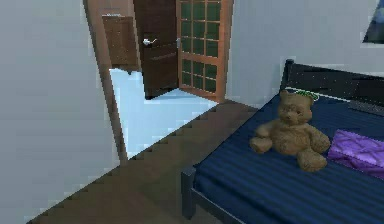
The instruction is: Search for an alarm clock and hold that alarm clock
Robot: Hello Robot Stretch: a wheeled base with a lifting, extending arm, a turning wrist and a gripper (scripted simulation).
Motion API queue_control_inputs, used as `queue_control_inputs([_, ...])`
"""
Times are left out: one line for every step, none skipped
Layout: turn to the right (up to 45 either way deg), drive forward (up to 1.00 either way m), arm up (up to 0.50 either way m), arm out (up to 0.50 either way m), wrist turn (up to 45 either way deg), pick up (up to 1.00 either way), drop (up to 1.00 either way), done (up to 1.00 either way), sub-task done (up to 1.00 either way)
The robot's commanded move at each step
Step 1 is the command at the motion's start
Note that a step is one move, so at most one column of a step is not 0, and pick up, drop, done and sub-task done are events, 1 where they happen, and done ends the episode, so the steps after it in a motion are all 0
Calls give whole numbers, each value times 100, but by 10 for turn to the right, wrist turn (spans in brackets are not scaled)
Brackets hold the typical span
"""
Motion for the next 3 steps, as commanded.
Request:
queue_control_inputs([-180, 0, 0, 0, 0, 0, 0, 0, 0])
queue_control_inputs([0, 35, 0, 0, 0, 0, 0, 0, 0])
queue_control_inputs([-90, 0, 0, 0, 0, 0, 0, 0, 0])
